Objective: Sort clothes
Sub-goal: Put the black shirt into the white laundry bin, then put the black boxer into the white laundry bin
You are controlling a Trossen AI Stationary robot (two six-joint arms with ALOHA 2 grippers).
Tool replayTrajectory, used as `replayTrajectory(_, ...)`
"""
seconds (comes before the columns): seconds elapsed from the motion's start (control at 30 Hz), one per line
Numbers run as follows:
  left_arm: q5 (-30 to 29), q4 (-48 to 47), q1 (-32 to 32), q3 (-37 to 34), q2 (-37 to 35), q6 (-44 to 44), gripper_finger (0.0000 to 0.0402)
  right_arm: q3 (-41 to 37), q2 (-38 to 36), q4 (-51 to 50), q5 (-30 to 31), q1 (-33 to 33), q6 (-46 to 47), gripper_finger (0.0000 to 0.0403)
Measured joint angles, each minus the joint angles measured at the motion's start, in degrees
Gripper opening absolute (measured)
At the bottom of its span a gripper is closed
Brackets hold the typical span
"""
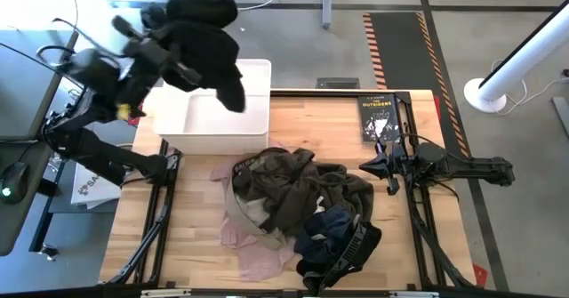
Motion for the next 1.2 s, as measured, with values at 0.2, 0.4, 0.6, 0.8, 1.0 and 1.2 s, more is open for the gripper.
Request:
replayTrajectory(0.2,7.6,-25.5,12.9,0.0,3.7,-24.8,0.002,0.0,0.0,0.0,0.0,0.0,0.0,0.0)
replayTrajectory(0.4,18.0,-47.1,21.9,-0.1,10.3,-41.8,0.0057,0.0,0.0,0.0,0.0,0.0,0.0,0.0)
replayTrajectory(0.6,30.9,-55.7,28.7,-0.1,16.1,-49.0,0.0127,0.0,0.0,0.0,0.0,0.0,0.0,0.0)
replayTrajectory(0.8,29.9,-58.3,30.1,0.0,15.6,-51.2,0.017,0.0,0.0,0.0,0.0,0.0,0.0,0.0)
replayTrajectory(1.0,40.7,-56.7,25.2,1.8,11.8,-57.5,0.0175,0.0,0.0,0.0,0.0,0.0,0.0,0.0)
replayTrajectory(1.2,37.2,-51.5,9.1,-0.5,10.1,-59.0,0.0154,0.0,0.0,0.0,0.0,0.0,0.0,0.0)
